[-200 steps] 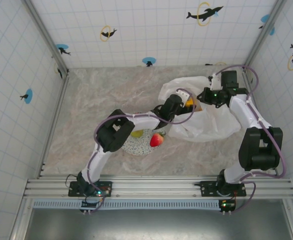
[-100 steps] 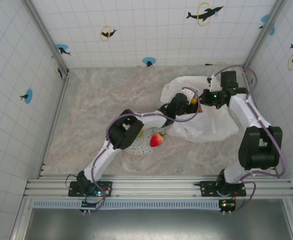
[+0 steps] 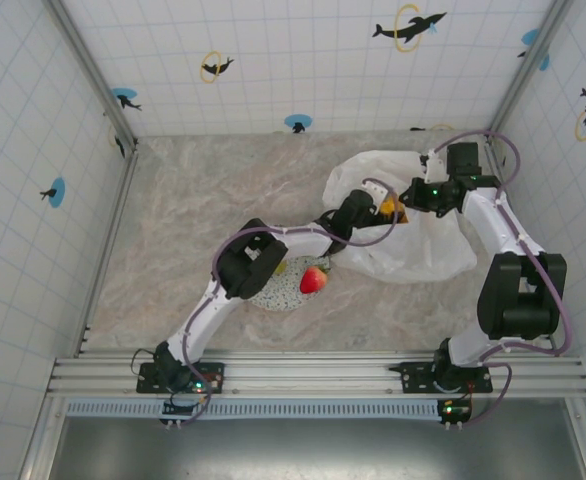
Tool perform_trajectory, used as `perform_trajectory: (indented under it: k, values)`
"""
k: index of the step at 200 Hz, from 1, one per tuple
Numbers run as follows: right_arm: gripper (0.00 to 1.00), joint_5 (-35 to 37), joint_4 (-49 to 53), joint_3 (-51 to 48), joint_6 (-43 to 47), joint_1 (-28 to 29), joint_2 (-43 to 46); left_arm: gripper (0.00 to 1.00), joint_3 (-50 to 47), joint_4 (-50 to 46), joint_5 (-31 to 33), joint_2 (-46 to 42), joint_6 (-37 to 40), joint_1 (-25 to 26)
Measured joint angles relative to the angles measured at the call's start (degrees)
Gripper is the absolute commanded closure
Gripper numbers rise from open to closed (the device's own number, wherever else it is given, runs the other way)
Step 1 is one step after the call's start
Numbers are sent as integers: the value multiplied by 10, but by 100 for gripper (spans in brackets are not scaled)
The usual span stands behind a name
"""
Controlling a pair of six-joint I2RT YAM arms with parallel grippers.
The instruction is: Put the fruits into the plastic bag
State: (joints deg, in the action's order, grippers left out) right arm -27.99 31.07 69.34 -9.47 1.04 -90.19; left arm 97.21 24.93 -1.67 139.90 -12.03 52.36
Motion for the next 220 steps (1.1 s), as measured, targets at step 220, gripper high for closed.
perform_trajectory:
  k: [220]
  values:
    - [100,-10,-21,-58,0,-26,20,9,-237,-72,-181,-354,14,-20]
